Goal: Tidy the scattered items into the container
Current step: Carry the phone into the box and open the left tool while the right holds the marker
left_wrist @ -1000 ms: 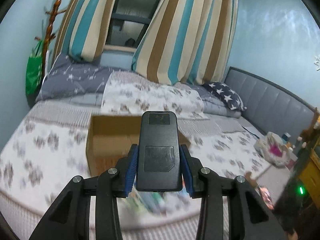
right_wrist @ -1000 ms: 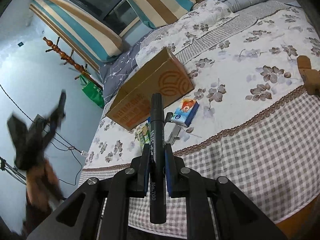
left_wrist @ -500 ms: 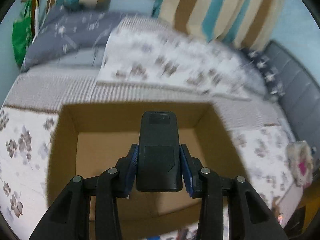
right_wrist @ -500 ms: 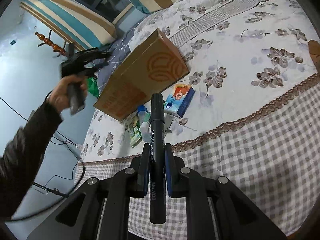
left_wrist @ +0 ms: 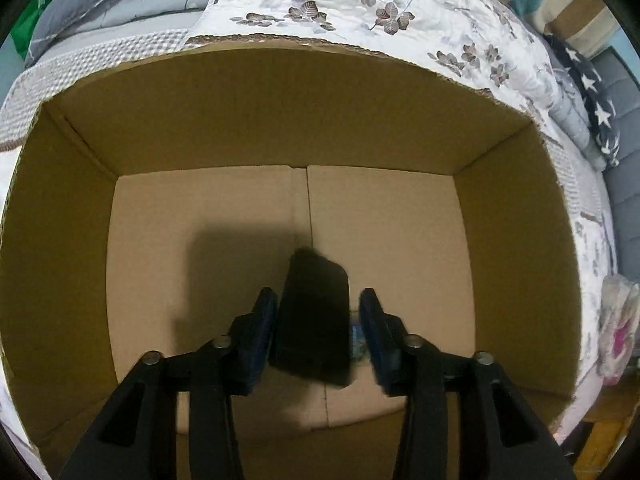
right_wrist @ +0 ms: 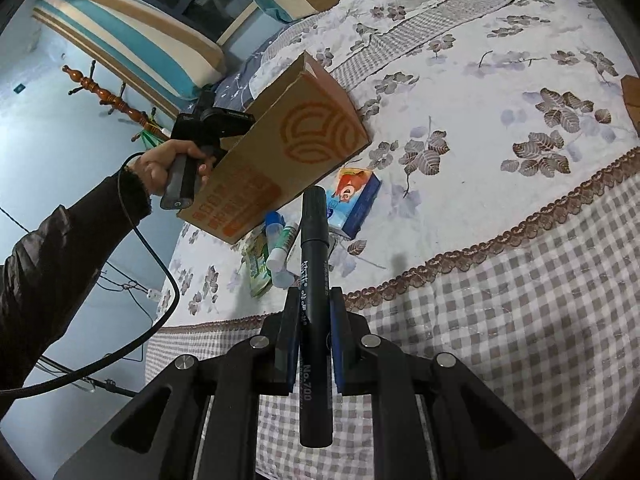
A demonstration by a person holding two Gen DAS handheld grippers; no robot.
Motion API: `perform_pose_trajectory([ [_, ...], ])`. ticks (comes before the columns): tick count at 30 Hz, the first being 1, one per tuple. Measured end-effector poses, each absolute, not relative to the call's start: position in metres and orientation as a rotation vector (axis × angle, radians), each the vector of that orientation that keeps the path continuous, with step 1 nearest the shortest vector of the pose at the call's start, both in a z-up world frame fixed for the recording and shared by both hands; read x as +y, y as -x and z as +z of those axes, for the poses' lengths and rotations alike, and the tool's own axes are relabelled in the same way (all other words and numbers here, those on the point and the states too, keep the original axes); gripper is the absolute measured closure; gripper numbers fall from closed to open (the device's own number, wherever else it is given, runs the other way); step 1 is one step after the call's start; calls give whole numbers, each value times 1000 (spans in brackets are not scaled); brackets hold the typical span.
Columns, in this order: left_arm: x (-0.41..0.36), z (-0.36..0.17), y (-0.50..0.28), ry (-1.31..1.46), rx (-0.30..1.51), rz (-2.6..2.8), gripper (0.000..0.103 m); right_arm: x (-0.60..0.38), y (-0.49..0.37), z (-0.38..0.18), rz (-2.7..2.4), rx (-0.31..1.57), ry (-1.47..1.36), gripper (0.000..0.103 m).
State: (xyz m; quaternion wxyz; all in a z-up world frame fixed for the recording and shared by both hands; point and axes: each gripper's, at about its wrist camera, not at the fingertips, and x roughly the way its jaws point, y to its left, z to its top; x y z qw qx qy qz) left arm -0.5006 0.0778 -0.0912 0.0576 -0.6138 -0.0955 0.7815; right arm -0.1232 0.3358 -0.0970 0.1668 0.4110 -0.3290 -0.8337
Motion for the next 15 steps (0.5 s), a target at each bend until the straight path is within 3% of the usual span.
perform_pose_trajectory([
  [6, 56, -51, 450, 1614, -422, 2413, 46, 335, 118, -77, -2400, -910, -1133, 0],
  [15, 10, 29, 247, 979, -417, 2555, 46, 314, 107, -30, -2444, -825, -1025, 0],
])
